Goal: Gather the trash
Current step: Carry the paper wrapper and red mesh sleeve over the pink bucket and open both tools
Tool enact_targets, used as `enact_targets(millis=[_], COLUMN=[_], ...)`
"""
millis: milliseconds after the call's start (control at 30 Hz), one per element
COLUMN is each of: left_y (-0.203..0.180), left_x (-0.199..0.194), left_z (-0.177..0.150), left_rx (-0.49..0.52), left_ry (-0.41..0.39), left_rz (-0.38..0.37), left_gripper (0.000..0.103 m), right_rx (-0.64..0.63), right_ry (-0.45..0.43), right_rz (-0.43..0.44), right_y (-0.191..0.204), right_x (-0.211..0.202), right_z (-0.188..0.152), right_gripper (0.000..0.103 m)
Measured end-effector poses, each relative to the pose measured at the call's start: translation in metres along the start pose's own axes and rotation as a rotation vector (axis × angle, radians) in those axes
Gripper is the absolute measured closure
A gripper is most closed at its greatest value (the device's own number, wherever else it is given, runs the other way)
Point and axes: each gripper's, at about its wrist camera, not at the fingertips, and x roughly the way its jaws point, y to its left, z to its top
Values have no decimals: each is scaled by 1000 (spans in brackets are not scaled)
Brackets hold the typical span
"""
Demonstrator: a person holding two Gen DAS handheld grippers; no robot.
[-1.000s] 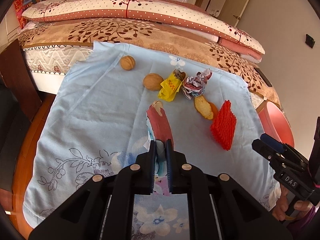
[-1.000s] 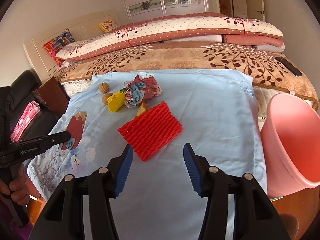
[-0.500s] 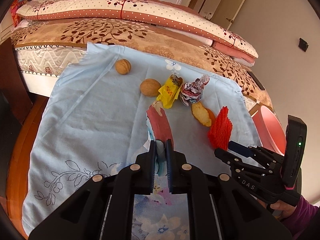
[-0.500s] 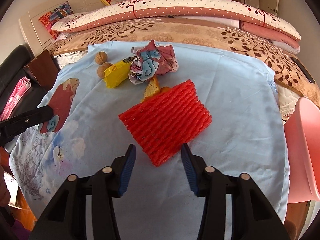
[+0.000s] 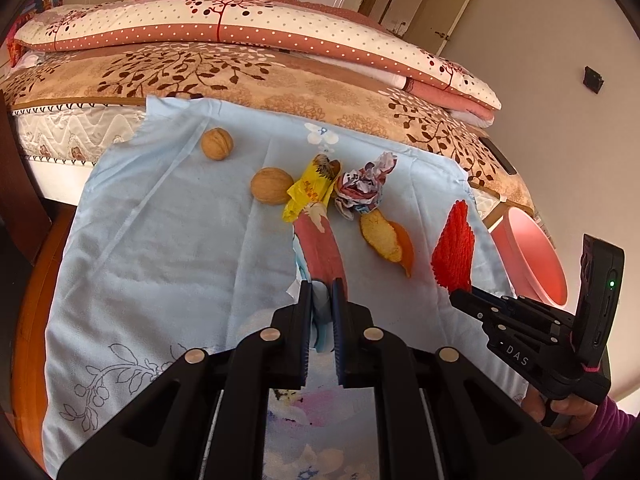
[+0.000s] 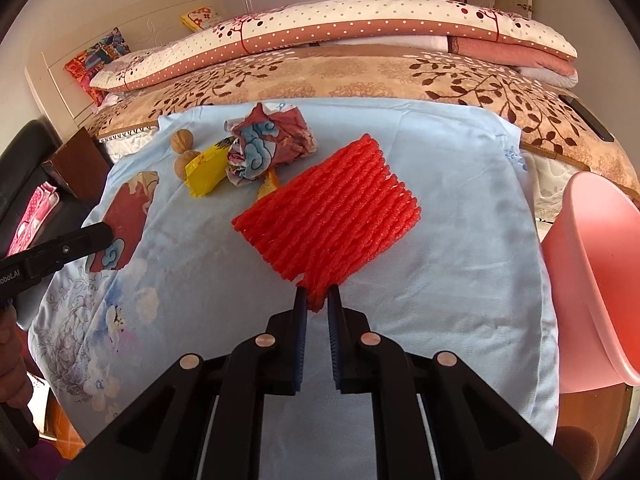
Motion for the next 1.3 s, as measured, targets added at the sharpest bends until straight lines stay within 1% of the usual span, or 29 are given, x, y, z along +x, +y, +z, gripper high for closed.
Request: enact_targets(millis=[333, 600, 833, 1300], left_y=[-39, -81, -125, -215], left_x=[-4, -2, 4, 36], left_z=[13, 27, 33, 25], left_rx=[73, 139, 207, 347], left_ry=[-58, -97, -117, -78], left_rz=[-61, -125, -189, -291], left_gripper=[94, 94, 94, 94], right_rx=[71, 173, 249, 392], right_ry=[-91, -159, -196, -222], right_rz=[-24, -79, -125, -182], right_y=[-29, -71, -105, -167], right_x=[-31, -57, -76, -97], right_z=[6, 3, -5, -34], right_gripper=[93, 93, 93, 93])
